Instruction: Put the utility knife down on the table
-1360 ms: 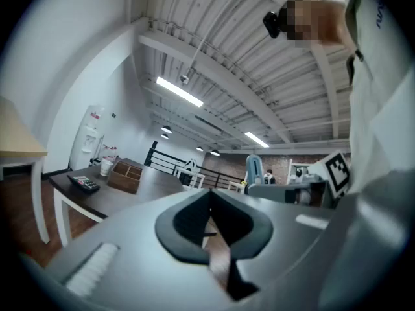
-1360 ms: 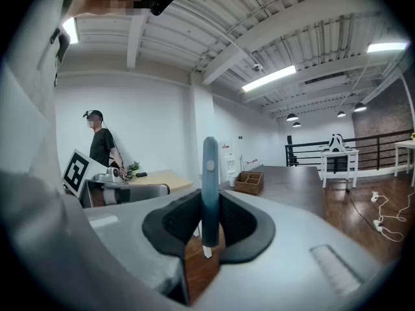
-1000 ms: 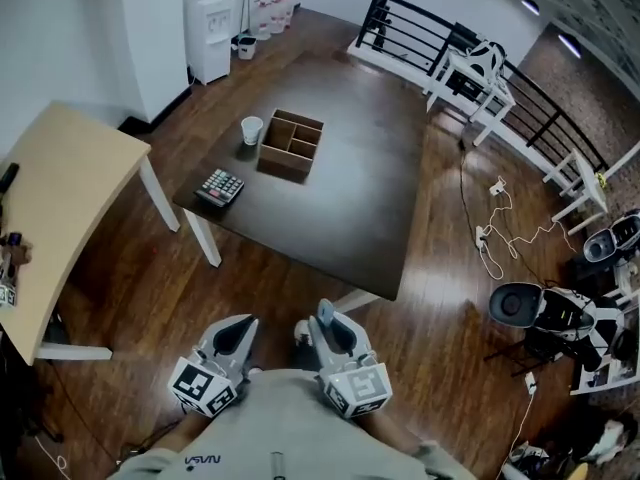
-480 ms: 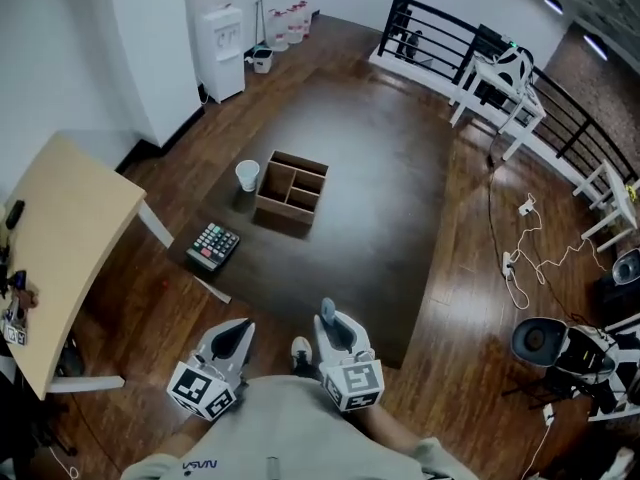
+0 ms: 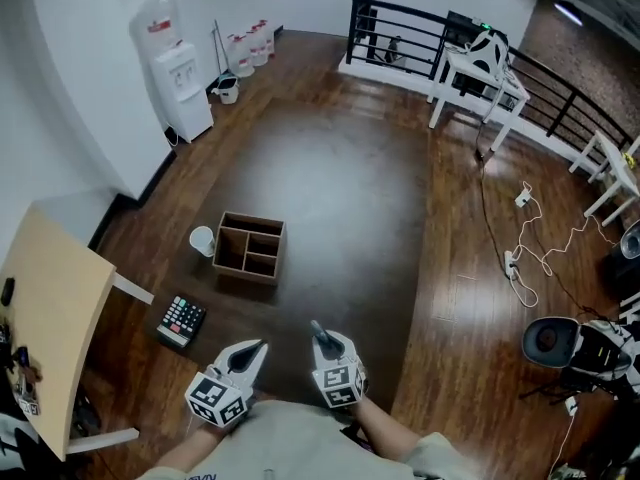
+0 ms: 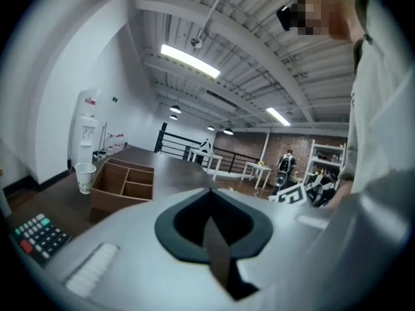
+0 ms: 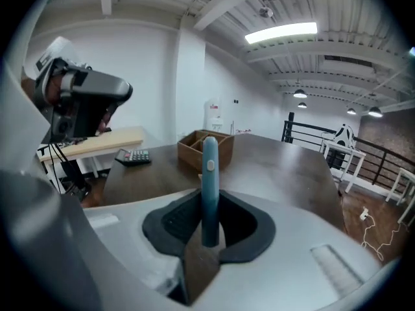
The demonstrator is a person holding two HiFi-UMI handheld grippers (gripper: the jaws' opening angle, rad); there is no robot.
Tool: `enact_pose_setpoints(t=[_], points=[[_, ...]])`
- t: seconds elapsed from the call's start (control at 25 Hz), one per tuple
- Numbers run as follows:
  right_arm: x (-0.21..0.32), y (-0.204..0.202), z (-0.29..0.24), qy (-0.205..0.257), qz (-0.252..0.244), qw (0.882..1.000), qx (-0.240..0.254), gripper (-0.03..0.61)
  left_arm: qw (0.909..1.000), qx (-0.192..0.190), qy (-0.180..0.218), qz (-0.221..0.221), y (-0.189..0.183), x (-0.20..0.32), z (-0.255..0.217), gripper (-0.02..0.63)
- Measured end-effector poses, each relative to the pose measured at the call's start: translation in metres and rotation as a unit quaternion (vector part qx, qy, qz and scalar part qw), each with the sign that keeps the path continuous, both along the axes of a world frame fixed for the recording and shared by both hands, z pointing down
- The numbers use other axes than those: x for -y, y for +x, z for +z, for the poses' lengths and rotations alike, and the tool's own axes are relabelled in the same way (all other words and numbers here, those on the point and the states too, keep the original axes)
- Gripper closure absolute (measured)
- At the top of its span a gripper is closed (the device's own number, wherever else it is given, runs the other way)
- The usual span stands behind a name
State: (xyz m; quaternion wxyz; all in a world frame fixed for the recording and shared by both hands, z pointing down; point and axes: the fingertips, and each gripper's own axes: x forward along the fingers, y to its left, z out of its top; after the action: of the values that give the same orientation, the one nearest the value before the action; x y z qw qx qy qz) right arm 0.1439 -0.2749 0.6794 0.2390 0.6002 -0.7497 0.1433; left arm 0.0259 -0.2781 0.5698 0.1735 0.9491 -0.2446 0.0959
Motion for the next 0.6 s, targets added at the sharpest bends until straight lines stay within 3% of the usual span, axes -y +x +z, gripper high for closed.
enact_pose_setpoints(t=[0.28,0.6], points=[[0.01,0.019,0.061,-0.074,-0.009,0.997,-0.019,0.503,0.9966,0.035,-0.074,-0.004,0.009,0.02,0.043,0.612],[0.013,0.02,0.091,-0.125,-0.017,0.991,-0.046,0.502,0.9954,0.038,-0.088,-0.001,0.015,0.029,0.047,0.612]])
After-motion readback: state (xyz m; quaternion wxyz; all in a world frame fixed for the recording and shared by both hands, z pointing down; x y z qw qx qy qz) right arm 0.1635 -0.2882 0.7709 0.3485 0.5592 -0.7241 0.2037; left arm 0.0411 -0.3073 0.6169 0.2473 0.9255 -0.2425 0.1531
